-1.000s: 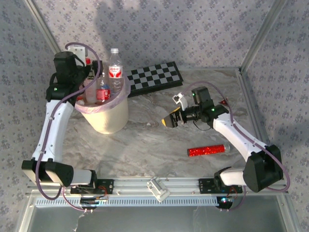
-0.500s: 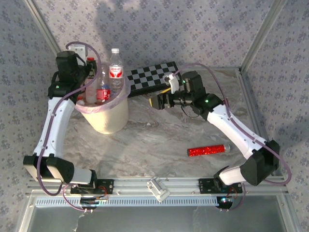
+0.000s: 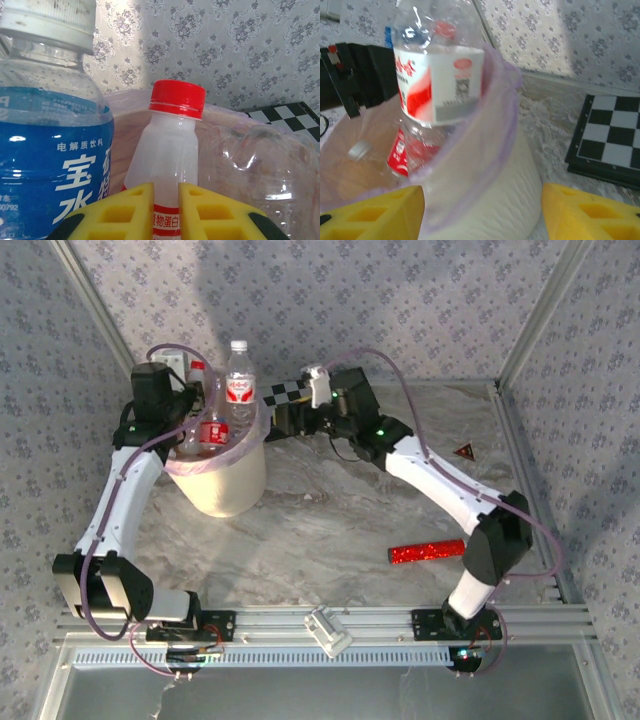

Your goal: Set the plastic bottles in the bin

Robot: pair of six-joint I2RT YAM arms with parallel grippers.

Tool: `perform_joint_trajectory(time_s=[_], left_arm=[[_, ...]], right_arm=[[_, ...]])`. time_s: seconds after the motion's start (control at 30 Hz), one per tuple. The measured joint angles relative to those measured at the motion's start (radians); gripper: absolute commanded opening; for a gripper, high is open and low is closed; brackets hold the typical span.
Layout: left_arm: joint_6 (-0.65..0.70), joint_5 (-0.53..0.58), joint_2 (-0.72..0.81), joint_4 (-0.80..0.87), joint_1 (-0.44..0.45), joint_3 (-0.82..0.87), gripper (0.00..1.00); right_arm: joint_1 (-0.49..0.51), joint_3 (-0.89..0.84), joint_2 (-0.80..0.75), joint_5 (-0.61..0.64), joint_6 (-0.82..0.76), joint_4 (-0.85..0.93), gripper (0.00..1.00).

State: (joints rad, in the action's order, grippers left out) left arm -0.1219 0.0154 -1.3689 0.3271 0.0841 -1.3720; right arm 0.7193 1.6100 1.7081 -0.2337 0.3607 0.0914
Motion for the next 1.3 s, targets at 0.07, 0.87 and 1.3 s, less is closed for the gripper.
perform_joint_trajectory(time_s=[0.07, 0.87, 1.3], left_arm=[[-0.003, 0.0, 0.003, -0.005, 0.0, 0.004, 0.27], [-0.01, -0.036, 0.214, 0.252, 0.001, -0.223, 0.73], [-0.068, -0.006, 0.378, 0.372, -0.295, -0.086, 0.72]], right_arm=[[0.017, 0.047, 0.044, 0.024, 0.008, -0.018, 0.72], [0.054, 0.348, 0.26, 0.145, -0.052, 0.167, 1.0], [-0.153, 0.015, -0.22, 0.138, -0.114, 0.282, 1.0]])
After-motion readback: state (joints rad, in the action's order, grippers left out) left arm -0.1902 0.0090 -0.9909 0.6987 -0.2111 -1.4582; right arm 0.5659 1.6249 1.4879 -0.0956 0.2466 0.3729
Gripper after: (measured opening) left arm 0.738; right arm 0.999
